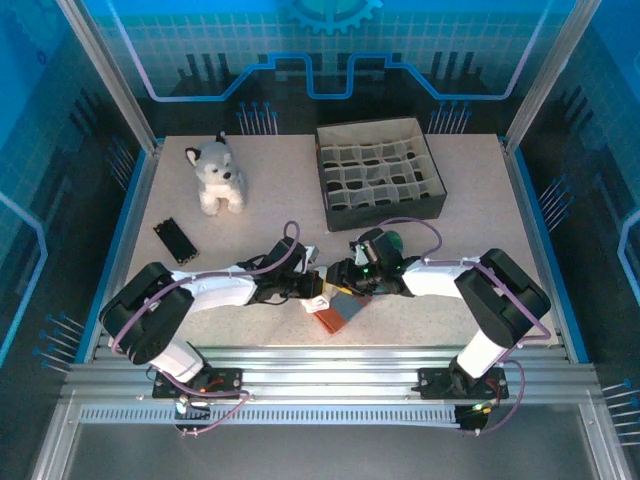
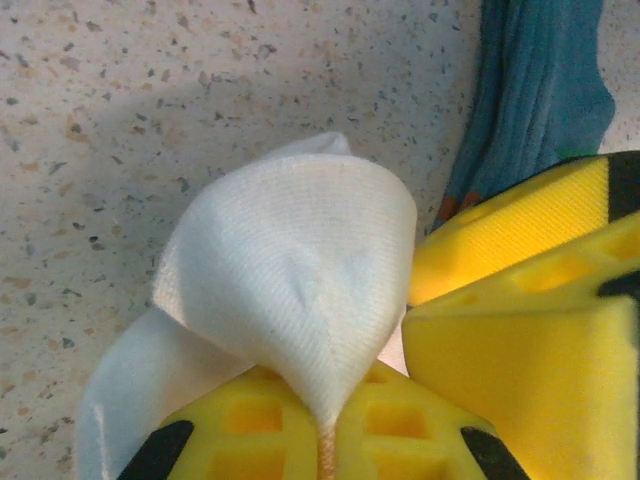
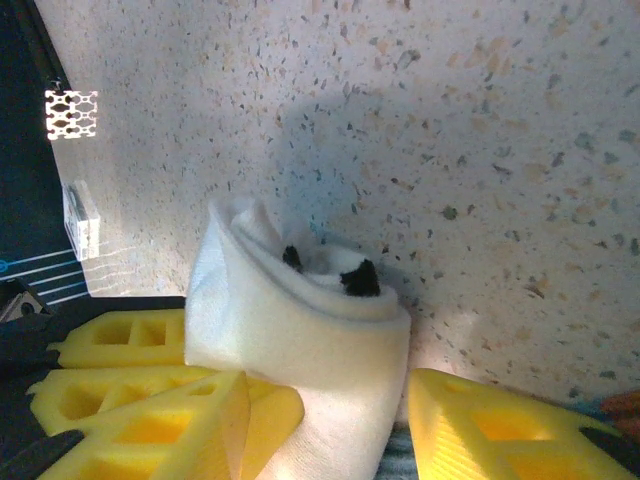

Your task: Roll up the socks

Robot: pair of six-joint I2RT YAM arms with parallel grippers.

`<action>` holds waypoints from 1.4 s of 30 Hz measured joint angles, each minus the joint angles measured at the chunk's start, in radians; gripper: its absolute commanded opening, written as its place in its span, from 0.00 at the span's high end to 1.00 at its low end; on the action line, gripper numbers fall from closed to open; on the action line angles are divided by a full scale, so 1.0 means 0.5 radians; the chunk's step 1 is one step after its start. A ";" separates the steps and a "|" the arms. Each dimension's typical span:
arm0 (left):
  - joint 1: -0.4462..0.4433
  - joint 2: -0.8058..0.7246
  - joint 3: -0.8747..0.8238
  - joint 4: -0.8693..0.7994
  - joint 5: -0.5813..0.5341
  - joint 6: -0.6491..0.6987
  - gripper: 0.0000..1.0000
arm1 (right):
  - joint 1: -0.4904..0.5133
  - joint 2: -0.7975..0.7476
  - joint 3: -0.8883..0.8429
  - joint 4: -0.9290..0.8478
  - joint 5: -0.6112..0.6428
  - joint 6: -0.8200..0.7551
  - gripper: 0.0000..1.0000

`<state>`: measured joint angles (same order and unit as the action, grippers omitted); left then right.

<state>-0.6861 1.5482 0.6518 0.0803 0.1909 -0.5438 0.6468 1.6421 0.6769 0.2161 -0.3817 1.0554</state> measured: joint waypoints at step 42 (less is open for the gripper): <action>-0.021 -0.310 0.232 -0.546 0.031 0.251 0.66 | 0.025 0.071 -0.037 0.099 0.165 0.084 0.89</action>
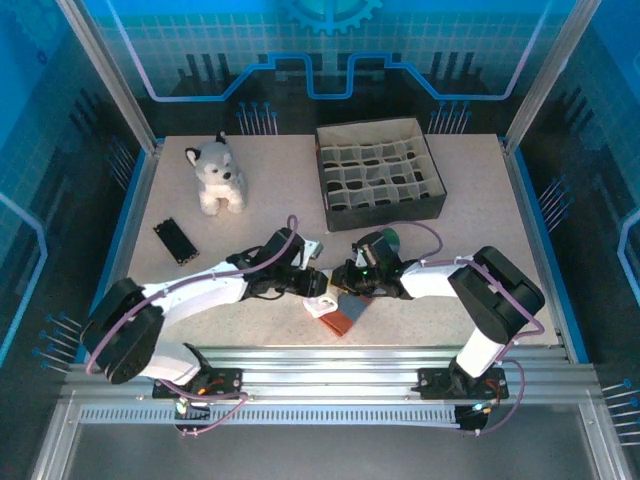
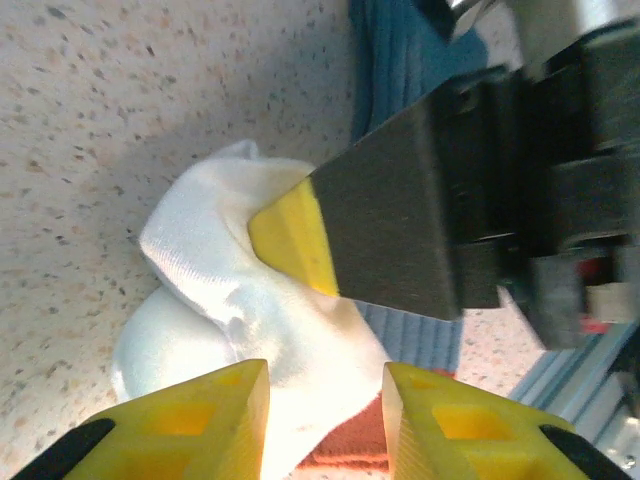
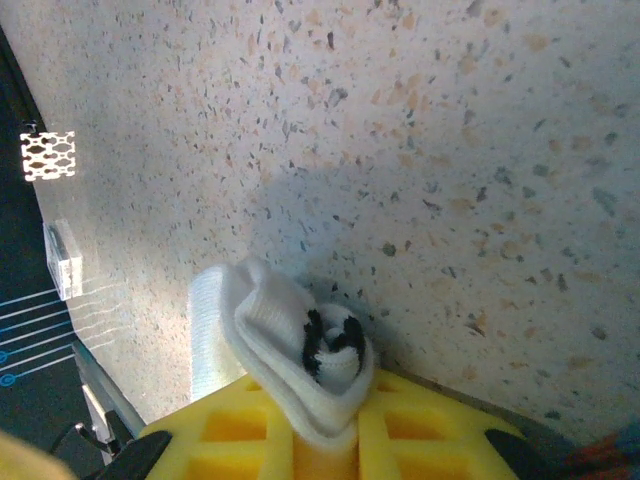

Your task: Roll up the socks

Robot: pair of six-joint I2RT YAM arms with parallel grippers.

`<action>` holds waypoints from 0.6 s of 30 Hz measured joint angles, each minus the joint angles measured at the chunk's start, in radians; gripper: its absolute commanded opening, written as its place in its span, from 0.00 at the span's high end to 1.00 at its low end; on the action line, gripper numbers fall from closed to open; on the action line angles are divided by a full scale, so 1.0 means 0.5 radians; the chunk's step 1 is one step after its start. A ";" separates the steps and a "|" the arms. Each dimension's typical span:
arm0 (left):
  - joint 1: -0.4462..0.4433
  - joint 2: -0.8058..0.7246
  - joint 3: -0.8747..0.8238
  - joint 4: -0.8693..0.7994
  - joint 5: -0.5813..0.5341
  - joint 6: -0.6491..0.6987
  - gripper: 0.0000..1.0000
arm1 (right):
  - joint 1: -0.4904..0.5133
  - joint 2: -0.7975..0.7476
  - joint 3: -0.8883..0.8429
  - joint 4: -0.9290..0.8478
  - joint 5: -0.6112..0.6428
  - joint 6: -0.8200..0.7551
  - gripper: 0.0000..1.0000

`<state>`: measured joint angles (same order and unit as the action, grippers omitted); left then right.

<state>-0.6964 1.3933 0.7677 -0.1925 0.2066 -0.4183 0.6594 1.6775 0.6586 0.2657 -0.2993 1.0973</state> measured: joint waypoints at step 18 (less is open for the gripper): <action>-0.100 0.148 -0.121 0.108 -0.174 -0.900 0.59 | 0.056 -0.018 0.000 0.002 0.120 -0.006 0.90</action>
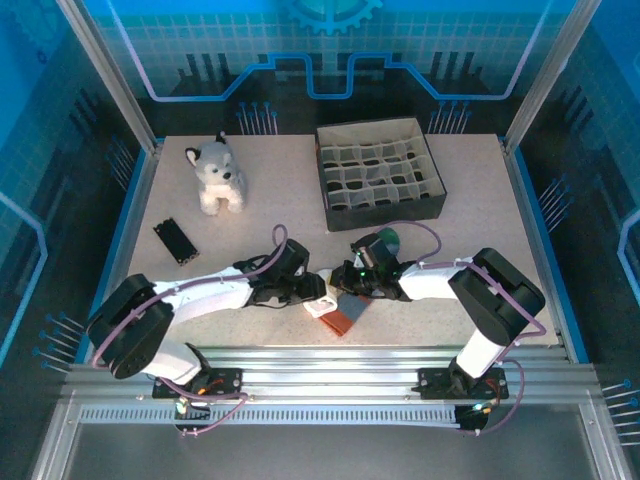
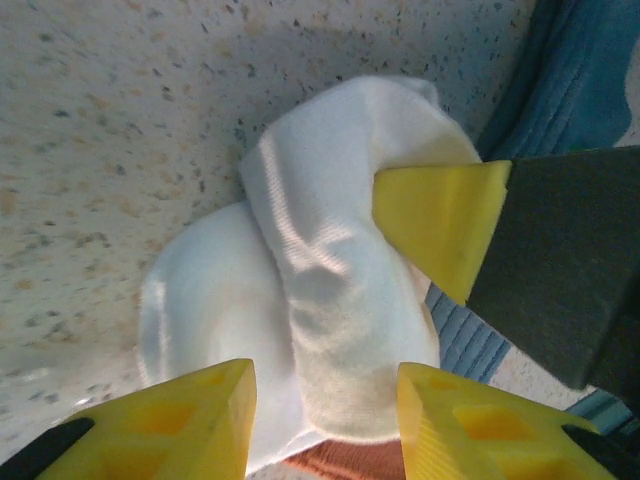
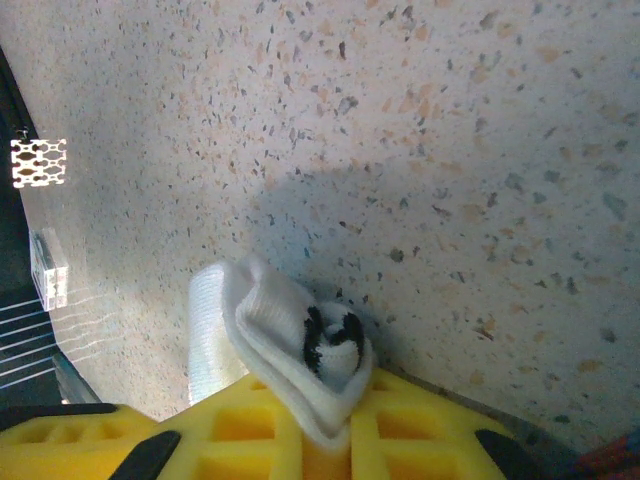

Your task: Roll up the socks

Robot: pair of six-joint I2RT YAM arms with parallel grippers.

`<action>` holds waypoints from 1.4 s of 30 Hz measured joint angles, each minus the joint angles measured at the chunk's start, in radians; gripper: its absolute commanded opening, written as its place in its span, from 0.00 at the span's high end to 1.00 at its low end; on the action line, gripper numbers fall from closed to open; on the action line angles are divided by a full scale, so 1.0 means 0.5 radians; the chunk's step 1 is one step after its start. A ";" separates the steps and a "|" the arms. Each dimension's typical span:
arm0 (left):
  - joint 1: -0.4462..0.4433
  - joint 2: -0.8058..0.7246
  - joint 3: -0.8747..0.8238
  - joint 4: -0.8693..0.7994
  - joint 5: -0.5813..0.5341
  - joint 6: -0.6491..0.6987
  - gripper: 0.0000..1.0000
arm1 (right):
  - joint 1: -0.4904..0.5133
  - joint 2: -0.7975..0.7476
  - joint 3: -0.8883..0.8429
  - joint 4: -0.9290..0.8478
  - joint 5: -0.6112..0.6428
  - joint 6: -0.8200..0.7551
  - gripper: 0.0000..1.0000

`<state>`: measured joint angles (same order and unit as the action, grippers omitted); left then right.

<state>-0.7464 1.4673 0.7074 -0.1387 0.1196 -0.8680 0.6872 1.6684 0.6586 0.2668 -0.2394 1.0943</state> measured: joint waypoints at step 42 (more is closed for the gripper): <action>-0.165 0.374 0.245 0.060 -0.195 0.383 1.00 | -0.029 -0.152 0.458 -1.093 0.149 -0.346 0.53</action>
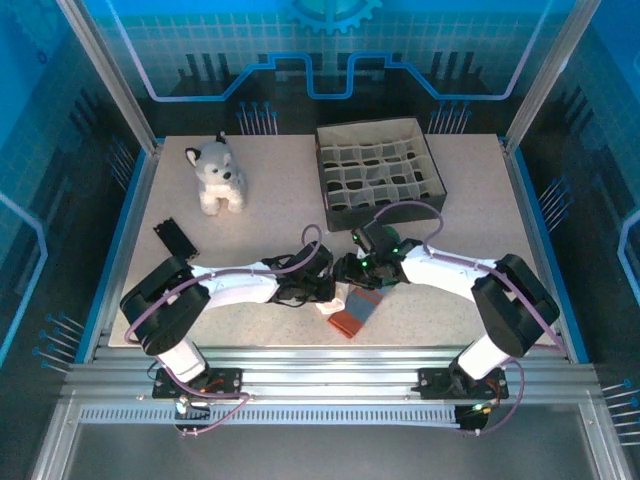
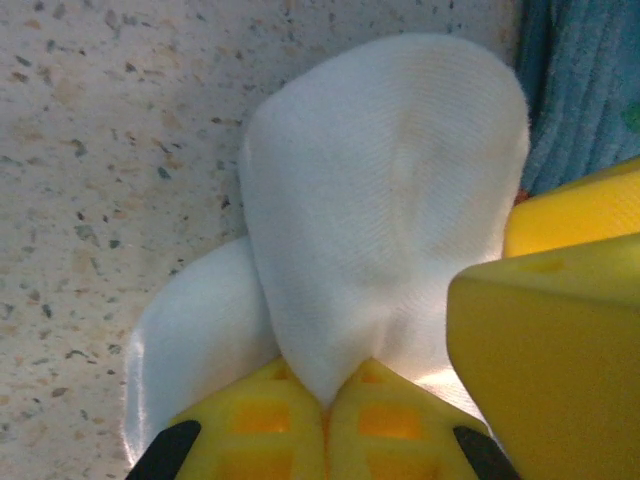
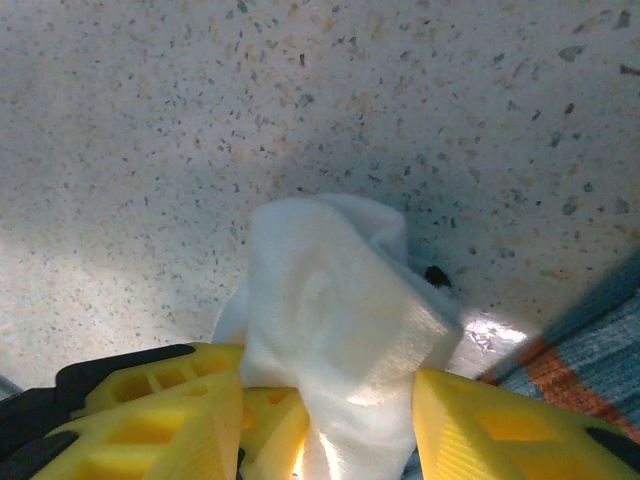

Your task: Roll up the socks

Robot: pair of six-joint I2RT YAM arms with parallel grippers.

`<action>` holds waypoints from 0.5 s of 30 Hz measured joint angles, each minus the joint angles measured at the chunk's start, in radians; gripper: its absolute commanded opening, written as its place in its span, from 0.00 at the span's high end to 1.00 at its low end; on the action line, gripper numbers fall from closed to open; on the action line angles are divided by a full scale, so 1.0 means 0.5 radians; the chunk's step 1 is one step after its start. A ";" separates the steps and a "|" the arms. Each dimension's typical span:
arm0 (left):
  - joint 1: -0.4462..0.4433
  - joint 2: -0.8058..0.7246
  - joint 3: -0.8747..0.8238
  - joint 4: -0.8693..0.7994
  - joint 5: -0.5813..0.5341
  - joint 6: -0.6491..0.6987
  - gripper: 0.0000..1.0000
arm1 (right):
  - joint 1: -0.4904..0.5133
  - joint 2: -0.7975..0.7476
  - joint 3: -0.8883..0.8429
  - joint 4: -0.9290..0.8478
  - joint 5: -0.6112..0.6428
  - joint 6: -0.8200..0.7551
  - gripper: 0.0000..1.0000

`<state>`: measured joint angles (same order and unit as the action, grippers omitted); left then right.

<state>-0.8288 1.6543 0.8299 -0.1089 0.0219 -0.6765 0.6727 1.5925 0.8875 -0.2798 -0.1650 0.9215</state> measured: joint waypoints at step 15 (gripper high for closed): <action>0.014 -0.001 -0.067 0.178 0.200 0.055 1.00 | -0.005 0.152 -0.024 0.113 0.071 0.063 0.53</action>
<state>-0.8219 1.6539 0.7963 -0.0200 0.1219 -0.6491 0.6701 1.6684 0.8757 -0.2234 -0.1295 0.9531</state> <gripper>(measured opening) 0.042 0.465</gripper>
